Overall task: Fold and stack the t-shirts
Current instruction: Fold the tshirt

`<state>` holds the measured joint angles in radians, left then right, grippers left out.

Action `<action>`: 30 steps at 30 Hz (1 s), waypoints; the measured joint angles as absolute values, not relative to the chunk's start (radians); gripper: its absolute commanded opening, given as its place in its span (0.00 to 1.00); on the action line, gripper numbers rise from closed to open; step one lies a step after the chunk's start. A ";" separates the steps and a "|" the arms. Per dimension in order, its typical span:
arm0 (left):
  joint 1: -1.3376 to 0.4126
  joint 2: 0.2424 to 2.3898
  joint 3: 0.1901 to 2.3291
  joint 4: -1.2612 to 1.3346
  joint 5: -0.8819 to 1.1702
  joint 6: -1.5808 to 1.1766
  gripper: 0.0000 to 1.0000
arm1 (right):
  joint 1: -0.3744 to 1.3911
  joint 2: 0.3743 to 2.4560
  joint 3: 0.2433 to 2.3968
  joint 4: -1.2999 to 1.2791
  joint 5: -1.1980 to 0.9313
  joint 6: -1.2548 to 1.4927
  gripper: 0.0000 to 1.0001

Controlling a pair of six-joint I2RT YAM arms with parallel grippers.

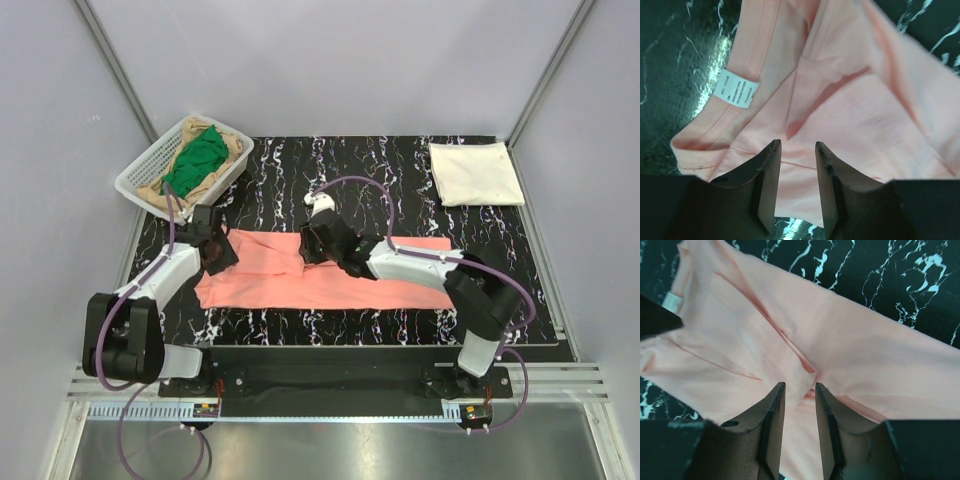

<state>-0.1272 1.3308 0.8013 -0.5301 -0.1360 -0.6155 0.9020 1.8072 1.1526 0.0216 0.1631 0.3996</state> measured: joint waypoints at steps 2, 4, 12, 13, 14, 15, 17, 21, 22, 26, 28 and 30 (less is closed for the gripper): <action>-0.123 1.349 0.773 -0.517 -0.126 -0.614 0.38 | 0.902 1.755 1.140 0.017 0.162 0.402 0.38; -0.122 1.353 0.746 -0.492 -0.114 -0.614 0.38 | 0.902 1.711 1.132 0.019 0.162 0.404 0.38; -0.120 1.381 0.724 -0.407 -0.104 -0.632 0.36 | 0.902 1.645 1.084 0.018 0.162 0.412 0.38; -0.120 1.387 0.717 -0.393 -0.104 -0.636 0.36 | 0.902 1.645 1.077 0.017 0.159 0.414 0.39; -0.120 1.390 0.709 -0.382 -0.104 -0.640 0.36 | 0.902 1.645 1.072 0.014 0.155 0.417 0.39; -0.120 1.391 0.697 -0.371 -0.104 -0.644 0.36 | 0.902 1.645 1.067 0.011 0.153 0.421 0.40; -0.120 1.391 0.678 -0.357 -0.104 -0.650 0.36 | 0.902 1.645 1.060 0.009 0.141 0.426 0.40; -0.121 1.392 0.667 -0.329 -0.106 -0.659 0.36 | 0.902 1.646 1.059 0.009 0.114 0.440 0.43; -0.121 1.392 0.667 -0.323 -0.108 -0.661 0.35 | 0.902 1.647 1.059 0.011 0.108 0.444 0.43; -0.123 1.392 0.666 -0.302 -0.117 -0.666 0.26 | 0.902 1.671 1.058 0.034 0.077 0.467 0.43; -0.123 1.392 0.665 -0.295 -0.118 -0.665 0.20 | 0.902 1.695 1.058 0.043 0.061 0.477 0.43; -0.123 1.392 0.665 -0.290 -0.120 -0.668 0.07 | 0.902 1.723 1.058 0.051 0.057 0.486 0.43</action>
